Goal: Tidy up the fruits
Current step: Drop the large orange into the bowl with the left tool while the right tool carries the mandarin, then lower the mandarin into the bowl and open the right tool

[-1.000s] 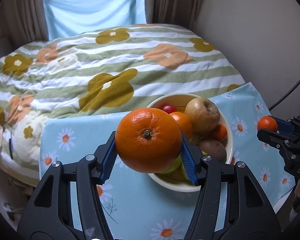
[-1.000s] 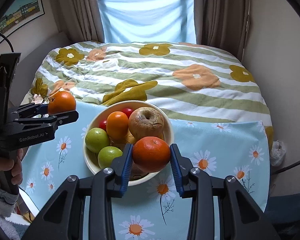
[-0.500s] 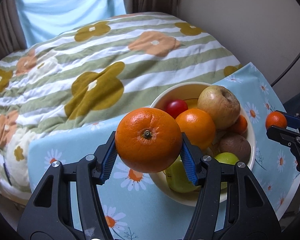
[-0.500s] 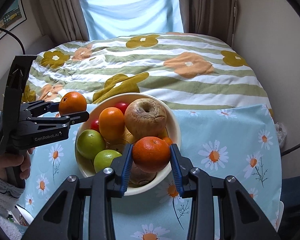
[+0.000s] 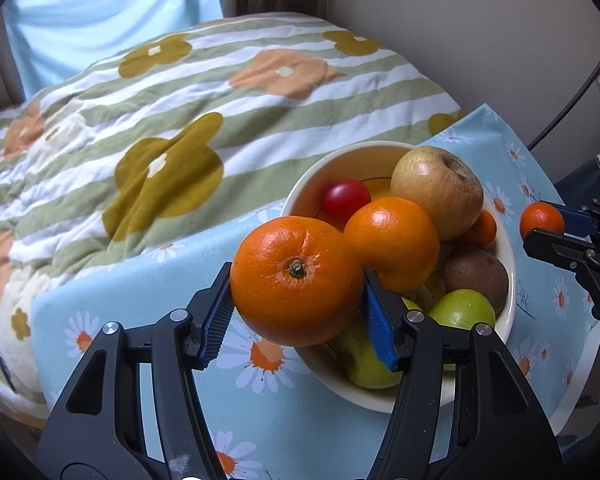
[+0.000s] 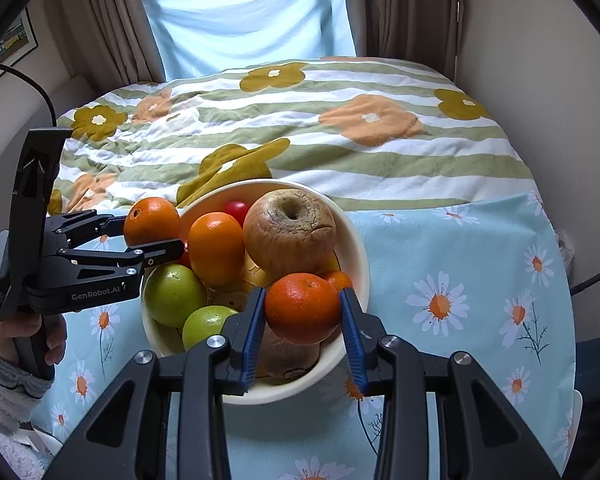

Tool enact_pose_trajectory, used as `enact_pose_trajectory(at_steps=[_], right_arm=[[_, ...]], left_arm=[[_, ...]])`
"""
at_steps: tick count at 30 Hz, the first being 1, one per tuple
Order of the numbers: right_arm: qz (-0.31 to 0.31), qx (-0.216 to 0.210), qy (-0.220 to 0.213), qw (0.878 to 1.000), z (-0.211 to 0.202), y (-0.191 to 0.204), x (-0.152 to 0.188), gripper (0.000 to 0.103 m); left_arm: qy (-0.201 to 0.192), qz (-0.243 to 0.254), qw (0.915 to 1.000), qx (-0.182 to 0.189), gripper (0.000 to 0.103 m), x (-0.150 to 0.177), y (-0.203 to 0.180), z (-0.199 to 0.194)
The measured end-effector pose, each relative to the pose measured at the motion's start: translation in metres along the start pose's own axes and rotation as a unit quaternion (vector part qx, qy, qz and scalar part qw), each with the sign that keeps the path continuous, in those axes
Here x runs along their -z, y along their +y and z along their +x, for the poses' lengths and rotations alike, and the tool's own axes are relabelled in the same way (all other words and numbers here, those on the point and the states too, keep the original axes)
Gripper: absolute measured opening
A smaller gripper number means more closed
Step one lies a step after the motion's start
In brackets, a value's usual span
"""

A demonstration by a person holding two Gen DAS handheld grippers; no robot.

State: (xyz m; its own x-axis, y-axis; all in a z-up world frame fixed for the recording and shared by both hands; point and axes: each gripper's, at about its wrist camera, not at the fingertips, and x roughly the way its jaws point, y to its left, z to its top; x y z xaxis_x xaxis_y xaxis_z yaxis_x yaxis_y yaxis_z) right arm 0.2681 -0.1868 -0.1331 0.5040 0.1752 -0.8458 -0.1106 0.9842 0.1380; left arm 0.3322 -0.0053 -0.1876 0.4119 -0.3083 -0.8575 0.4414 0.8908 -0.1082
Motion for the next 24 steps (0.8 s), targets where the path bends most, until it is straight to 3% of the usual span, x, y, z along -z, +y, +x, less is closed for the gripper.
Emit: enact_pose_trajectory(at_steps=[2,3,4,14,24], right_arm=[[0.000,0.000,0.000,1.000,0.001,0.000,-0.001,0.034],[0.000,0.000,0.000,1.000,0.000,0.000,0.000,0.034],[0.000,0.000,0.000,1.000,0.000,0.000,-0.001,0.034],[-0.010,-0.006,-0.002,1.000,-0.002,0.002,-0.007,0.034],[-0.045,-0.029,-0.008,0.999,-0.009,0.022,-0.017,0.034]], left_arm=[[-0.008,0.000,1.0000,0.004,0.075,-0.002,0.000,-0.004],[-0.012,0.000,0.9999,0.003,0.094,-0.004,0.001,-0.005],[-0.017,-0.001,0.9999,0.002,0.103,-0.005,0.002,-0.007],[-0.034,-0.027,0.9990,-0.009,0.103,-0.004,0.011,-0.033],[-0.051,-0.078,0.9949,-0.038,0.103,0.024,0.026,-0.084]])
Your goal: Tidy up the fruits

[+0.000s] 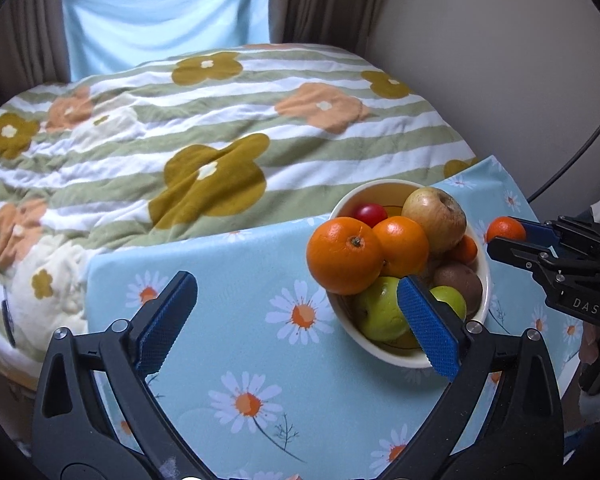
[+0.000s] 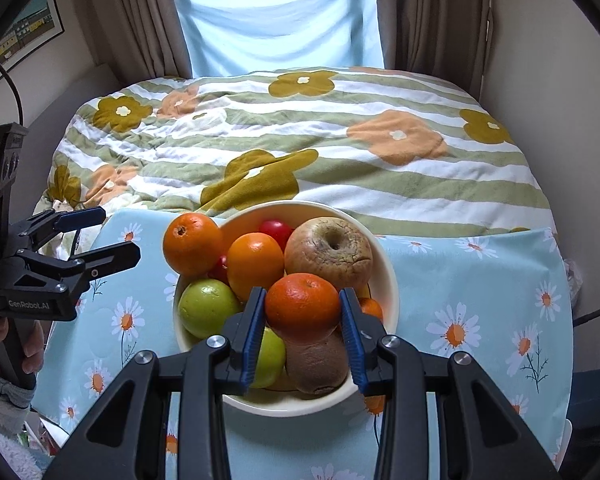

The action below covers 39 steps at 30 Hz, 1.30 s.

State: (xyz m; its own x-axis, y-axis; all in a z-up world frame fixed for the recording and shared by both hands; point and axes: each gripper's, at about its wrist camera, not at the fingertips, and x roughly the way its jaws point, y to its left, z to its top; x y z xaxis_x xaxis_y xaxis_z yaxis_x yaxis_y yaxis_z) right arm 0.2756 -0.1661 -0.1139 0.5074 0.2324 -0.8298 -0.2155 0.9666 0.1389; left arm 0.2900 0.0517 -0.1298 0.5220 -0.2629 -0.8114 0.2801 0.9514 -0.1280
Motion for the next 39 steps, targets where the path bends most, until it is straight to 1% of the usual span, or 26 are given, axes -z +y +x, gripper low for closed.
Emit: enact_pose_trajectory(at_steps=[5,7,10,19,20,21,22,23,24,25,31,39], right_arm=[[-0.022,-0.012,0.001,1.000,0.007,0.013,-0.001,0.034],[-0.027,-0.009,0.004,1.000,0.015,0.016,0.000,0.034],[-0.031,0.005,0.003,1.000,0.023,0.020,0.003,0.034],[-0.022,0.005,0.008,1.000,0.037,0.019,0.007,0.034],[-0.019,0.004,0.006,1.000,0.037,0.018,0.007,0.036],[-0.016,0.002,0.004,1.000,0.037,0.018,0.007,0.049],[-0.013,-0.001,0.001,1.000,0.036,0.017,0.008,0.063],[-0.010,-0.004,-0.003,1.000,0.034,0.017,0.008,0.072],[-0.008,-0.003,-0.007,1.000,0.032,0.017,0.008,0.086],[-0.008,0.001,-0.011,1.000,0.030,0.017,0.008,0.093],[0.001,0.016,-0.022,1.000,0.011,0.017,0.010,0.094],[-0.001,0.027,-0.059,0.998,-0.043,0.015,0.011,0.094]], left_arm=[[-0.009,-0.015,0.9996,-0.021,0.103,0.013,0.005,-0.023],[-0.010,-0.016,0.9991,-0.038,0.103,0.018,0.006,-0.028],[-0.009,-0.017,0.9986,-0.048,0.103,0.023,0.006,-0.028],[-0.003,-0.022,0.9987,-0.047,0.103,0.030,0.007,-0.019],[-0.003,-0.022,0.9987,-0.047,0.103,0.030,0.007,-0.018],[-0.003,-0.021,0.9987,-0.047,0.103,0.030,0.007,-0.018],[-0.003,-0.020,0.9987,-0.047,0.103,0.030,0.006,-0.018],[-0.004,-0.018,0.9987,-0.047,0.103,0.031,0.007,-0.018],[-0.004,-0.017,0.9987,-0.047,0.103,0.031,0.007,-0.018],[-0.004,-0.016,0.9988,-0.046,0.103,0.032,0.006,-0.018],[-0.010,-0.004,0.9990,-0.044,0.103,0.035,-0.003,-0.028],[-0.053,-0.003,0.9970,-0.057,0.103,0.032,-0.030,-0.074]])
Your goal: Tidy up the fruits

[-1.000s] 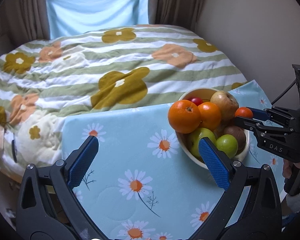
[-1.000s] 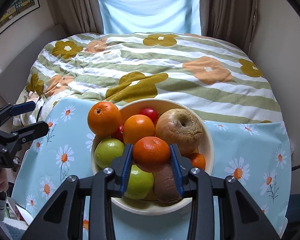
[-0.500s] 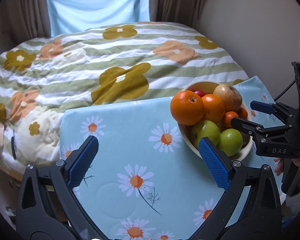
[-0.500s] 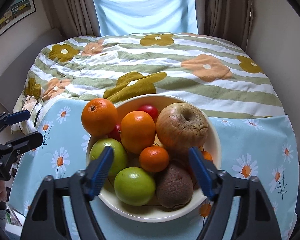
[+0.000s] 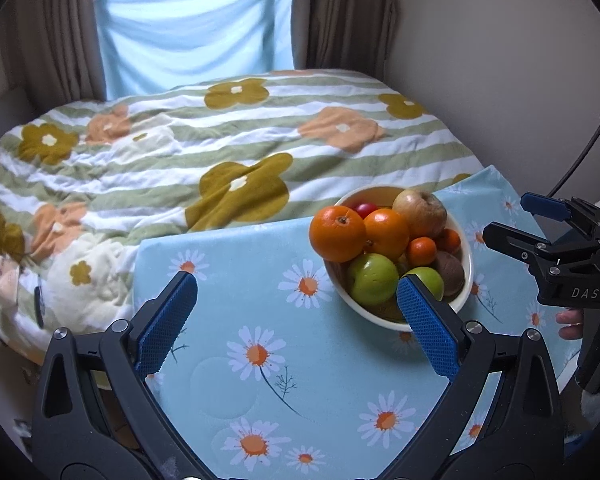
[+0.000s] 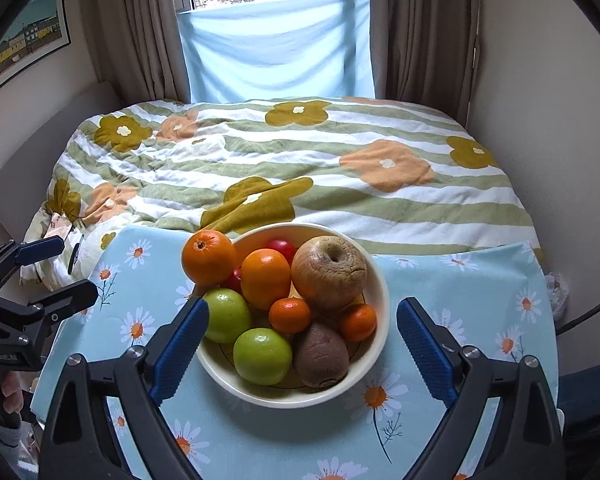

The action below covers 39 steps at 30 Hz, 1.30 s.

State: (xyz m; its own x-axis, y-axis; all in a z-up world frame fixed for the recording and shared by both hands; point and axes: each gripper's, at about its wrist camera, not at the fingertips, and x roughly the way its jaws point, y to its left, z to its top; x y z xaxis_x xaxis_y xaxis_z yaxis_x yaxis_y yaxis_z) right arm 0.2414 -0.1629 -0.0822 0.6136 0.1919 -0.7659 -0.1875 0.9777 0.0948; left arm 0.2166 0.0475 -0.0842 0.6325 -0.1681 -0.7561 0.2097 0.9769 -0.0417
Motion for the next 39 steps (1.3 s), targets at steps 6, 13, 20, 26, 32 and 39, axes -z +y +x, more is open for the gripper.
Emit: enact_pose_trajectory(at_steps=[6,13,20,26,32,39], right_arm=[[-0.009,0.013,-0.028,0.999,-0.051,-0.005,0.001,0.094],[0.004,0.025,-0.058,0.998,-0.107,-0.014,0.012,0.103],[0.008,0.054,-0.061,0.997,-0.139,-0.017,0.032,0.103],[0.023,0.061,-0.060,0.996,-0.152,-0.026,0.049,0.103],[0.030,0.061,-0.063,0.996,-0.162,-0.032,0.057,0.103],[0.030,0.063,-0.067,0.995,-0.165,-0.032,0.059,0.103]], left_arm=[[-0.031,-0.020,0.9991,-0.021,0.103,0.002,-0.024,-0.045],[-0.069,-0.037,0.9954,-0.056,0.103,0.017,-0.053,-0.098],[-0.098,-0.050,0.9907,-0.080,0.103,0.036,-0.075,-0.135],[-0.108,-0.049,0.9897,-0.080,0.103,0.045,-0.089,-0.147],[-0.113,-0.042,0.9896,-0.079,0.103,0.046,-0.096,-0.152],[-0.115,-0.041,0.9894,-0.079,0.103,0.046,-0.099,-0.153]])
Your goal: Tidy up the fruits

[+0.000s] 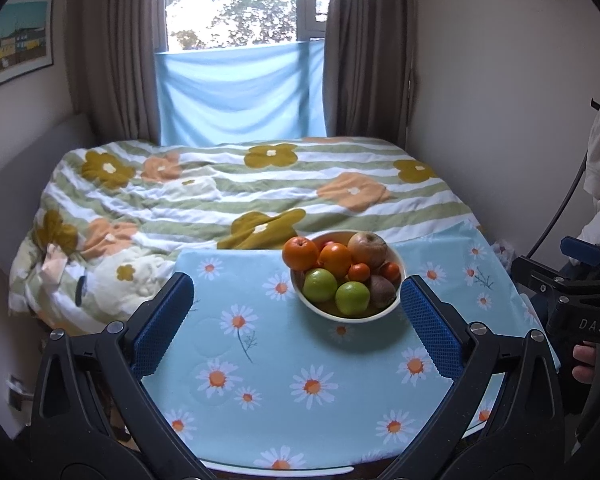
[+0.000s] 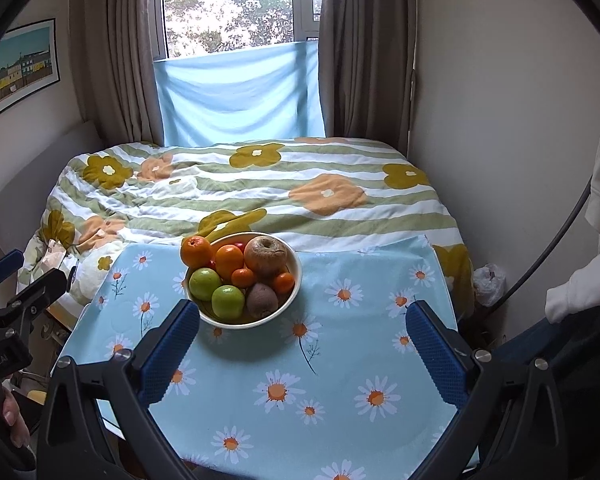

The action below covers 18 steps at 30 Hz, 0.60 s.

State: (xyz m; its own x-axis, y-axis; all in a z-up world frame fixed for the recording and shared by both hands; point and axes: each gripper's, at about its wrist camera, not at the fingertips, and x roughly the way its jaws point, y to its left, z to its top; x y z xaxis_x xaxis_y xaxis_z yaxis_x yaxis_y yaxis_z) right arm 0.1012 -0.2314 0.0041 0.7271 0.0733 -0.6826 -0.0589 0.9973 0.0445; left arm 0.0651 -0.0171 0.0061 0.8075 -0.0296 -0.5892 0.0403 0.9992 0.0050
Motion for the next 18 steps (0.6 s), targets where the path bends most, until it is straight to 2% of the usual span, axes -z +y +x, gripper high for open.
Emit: enact_pose_trajectory(at_steps=[18], right_arm=[[0.002,0.002,0.000,1.000,0.0003,-0.0005,-0.0037,0.103]], left_arm=[[0.000,-0.001,1.0000,0.001,0.103,-0.0028,-0.0005,0.0014]])
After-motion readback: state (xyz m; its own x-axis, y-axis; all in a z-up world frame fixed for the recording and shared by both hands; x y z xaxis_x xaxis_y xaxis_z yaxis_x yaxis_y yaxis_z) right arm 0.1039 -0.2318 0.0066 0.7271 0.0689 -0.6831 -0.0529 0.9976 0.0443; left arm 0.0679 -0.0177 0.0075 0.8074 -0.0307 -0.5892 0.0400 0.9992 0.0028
